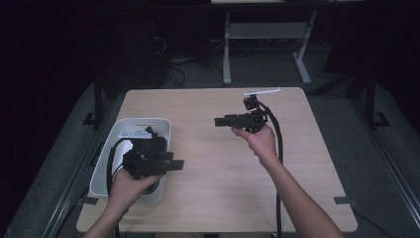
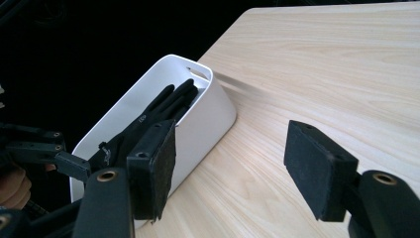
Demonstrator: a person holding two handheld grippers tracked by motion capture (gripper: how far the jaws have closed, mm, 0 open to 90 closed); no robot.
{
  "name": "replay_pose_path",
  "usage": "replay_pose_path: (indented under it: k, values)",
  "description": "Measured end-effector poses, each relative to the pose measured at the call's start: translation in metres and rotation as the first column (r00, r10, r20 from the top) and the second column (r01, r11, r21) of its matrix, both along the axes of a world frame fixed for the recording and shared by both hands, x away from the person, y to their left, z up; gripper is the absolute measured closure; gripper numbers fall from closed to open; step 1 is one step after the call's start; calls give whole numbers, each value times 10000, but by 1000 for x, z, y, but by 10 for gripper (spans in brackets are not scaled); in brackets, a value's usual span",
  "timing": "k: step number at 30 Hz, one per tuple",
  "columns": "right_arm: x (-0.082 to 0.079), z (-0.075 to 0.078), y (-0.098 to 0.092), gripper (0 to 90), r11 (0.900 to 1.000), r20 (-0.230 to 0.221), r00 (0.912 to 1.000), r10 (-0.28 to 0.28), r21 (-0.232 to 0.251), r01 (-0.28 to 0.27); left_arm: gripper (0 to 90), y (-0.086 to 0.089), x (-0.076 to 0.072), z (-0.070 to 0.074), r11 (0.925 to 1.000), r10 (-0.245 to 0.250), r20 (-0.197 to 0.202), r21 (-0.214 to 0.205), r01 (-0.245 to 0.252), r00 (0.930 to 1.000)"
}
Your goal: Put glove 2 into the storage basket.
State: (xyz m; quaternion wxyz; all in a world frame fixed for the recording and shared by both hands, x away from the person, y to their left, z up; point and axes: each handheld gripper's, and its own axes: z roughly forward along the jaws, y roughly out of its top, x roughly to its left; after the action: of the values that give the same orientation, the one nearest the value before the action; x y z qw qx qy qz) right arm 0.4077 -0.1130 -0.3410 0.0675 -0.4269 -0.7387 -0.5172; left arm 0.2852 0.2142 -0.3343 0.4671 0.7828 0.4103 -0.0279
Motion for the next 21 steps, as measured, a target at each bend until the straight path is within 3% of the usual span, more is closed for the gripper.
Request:
replay_pose_path:
  k: [21]
  values:
    - [-15,-13,-49,358,9979,-210,9977,-652,-52,651,338,-37,-9,-7,9980,-625,52,96,625,9980]
